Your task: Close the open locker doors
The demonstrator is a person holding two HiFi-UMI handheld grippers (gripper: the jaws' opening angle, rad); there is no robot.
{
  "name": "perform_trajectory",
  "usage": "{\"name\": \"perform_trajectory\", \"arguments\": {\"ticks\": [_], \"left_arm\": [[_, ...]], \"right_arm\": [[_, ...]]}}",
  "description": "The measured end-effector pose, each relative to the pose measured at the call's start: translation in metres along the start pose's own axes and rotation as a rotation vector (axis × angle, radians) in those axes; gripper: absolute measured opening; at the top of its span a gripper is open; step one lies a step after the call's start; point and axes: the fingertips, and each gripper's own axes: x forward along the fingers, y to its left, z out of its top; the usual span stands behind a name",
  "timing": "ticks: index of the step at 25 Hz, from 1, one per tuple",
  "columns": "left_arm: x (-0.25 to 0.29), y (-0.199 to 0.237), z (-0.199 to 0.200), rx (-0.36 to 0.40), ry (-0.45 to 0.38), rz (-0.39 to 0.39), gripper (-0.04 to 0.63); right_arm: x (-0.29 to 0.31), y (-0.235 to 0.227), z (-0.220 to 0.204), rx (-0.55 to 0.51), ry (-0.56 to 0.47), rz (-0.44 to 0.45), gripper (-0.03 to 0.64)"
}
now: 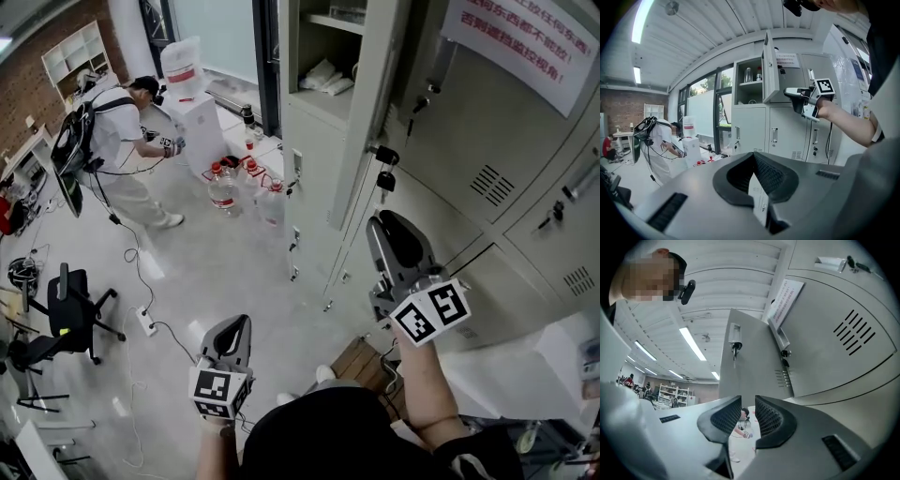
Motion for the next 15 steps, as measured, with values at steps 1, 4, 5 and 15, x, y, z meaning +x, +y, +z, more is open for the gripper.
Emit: {"name": "perform_trajectory", "arguments": {"ticks": [1,4,5,15], "left_arm": [[-0.004,0.001,-0.001,0.003,-0.002,-0.007,0.018],[-0.016,0.006,-0.001,0.011,-0.013,-0.023,0.018],[-0.020,0.007,-0.002,0.014,-0.017,-0.027,0.018],[-0.050,0.023,-0.017,-0.004,-0.005,0.007,0.018]], "right_arm": [[-0.002,0.008,0.001,-0.005,-0.001,0.006,0.098],[-0.004,0.031,0.003,-0.025,-0.008,0.029,0.098],[-0.004,0.037,0.004,-0.029,-0.011,0.036,0.100],[0.024,0.068,0.010,-0.081,-0.017,0.076,0.115]]}}
